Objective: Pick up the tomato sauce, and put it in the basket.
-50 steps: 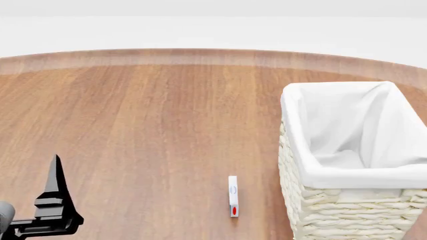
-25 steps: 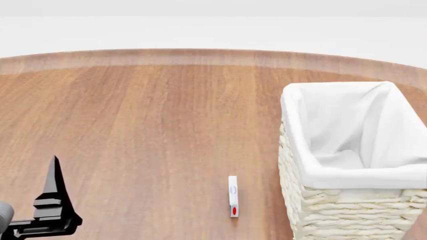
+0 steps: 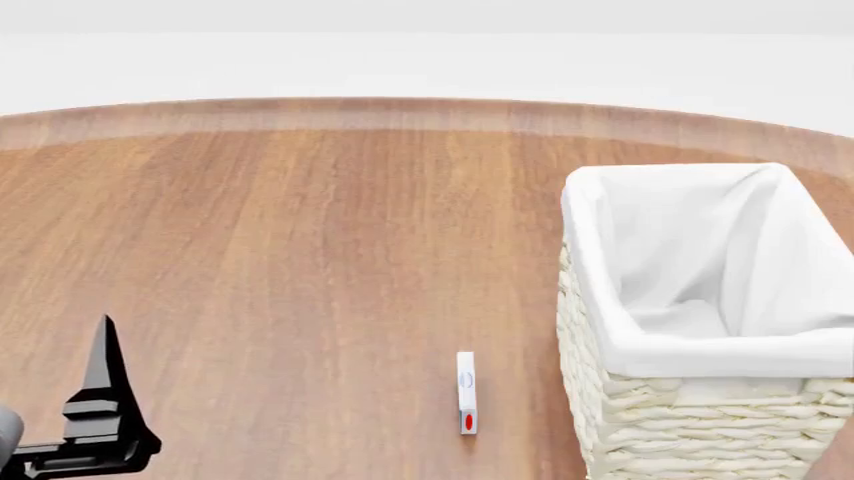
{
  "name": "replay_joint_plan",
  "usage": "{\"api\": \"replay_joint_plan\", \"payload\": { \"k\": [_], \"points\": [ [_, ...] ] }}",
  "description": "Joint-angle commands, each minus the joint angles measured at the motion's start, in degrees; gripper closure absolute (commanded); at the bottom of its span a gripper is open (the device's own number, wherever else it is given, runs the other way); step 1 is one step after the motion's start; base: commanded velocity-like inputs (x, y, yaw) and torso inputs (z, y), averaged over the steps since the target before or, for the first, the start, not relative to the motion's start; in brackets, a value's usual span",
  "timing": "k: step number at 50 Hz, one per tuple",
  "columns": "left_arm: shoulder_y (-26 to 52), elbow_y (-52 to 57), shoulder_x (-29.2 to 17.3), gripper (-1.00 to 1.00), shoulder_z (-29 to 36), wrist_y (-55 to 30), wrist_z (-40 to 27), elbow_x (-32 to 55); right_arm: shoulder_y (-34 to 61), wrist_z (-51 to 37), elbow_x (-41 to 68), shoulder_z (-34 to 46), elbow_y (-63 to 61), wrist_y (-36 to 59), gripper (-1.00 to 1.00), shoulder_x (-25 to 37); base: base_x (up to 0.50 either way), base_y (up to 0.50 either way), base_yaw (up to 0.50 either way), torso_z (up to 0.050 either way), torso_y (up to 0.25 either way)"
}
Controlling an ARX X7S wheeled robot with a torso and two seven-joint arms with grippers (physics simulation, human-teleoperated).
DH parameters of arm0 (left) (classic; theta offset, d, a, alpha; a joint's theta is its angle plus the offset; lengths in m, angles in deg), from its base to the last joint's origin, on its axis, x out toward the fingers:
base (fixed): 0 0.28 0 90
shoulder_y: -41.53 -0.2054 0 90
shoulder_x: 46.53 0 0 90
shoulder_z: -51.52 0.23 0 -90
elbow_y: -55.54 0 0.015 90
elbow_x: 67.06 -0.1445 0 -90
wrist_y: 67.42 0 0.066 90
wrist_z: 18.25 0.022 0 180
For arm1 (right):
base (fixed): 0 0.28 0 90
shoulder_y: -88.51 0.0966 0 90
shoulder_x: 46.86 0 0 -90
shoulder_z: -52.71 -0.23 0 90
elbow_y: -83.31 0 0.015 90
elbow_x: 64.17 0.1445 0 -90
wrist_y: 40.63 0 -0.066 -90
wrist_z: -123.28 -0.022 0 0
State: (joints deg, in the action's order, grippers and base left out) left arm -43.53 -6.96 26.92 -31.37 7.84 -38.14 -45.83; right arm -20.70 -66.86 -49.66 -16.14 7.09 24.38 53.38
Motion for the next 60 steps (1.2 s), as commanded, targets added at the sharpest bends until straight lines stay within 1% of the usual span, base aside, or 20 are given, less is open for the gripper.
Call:
{"api": "replay_joint_plan", "payload": {
  "k": [1,10,21,28,33,37,56,60],
  "points": [
    [0.03,-0.09,-0.23,-1.0,0.03,0.15,-0.23,0.26,2.86,-1.31,-2.21,1.27,-3.9,5.15,1.0,-0.21,0.0,0.0,0.0,0.0,0.0],
    [0.06,-0.77,-0.21,-1.0,0.46,0.57,-0.19,0.22,4.84,-2.15,-1.11,0.9,-8.14,9.61,1.0,1.04,0.0,0.0,0.0,0.0,0.0],
    [0.06,-0.58,-0.44,-1.0,0.44,0.43,-0.45,0.75,9.17,-4.08,-0.62,0.68,-14.67,18.48,1.0,2.79,0.0,0.0,0.0,0.0,0.0],
    [0.04,-0.5,-0.69,-1.0,0.03,0.44,-0.6,1.29,13.14,-4.9,-0.08,0.4,-15.28,23.52,1.0,3.11,0.0,0.0,0.0,0.0,0.0],
    [-0.1,-1.73,-0.43,-1.0,0.65,1.32,-0.34,0.76,15.17,-4.78,0.01,0.64,-14.29,24.99,1.0,3.05,0.0,0.0,0.0,0.0,0.0],
    [0.05,-1.79,-0.48,-1.0,0.89,1.25,-0.37,0.75,15.67,-6.33,0.04,0.74,-19.09,29.46,1.0,3.92,0.0,0.0,0.0,0.0,0.0],
    [0.1,-1.85,-0.8,-1.0,1.18,1.45,-0.72,1.0,15.79,-6.74,0.39,1.15,-19.12,29.37,1.0,4.26,0.0,0.0,0.0,0.0,0.001],
    [0.12,-1.18,-1.26,-1.0,0.88,0.89,-1.05,1.23,18.98,-6.0,1.24,1.08,-18.7,30.81,1.0,3.98,0.0,0.0,0.0,0.0,0.0]
  ]
}}
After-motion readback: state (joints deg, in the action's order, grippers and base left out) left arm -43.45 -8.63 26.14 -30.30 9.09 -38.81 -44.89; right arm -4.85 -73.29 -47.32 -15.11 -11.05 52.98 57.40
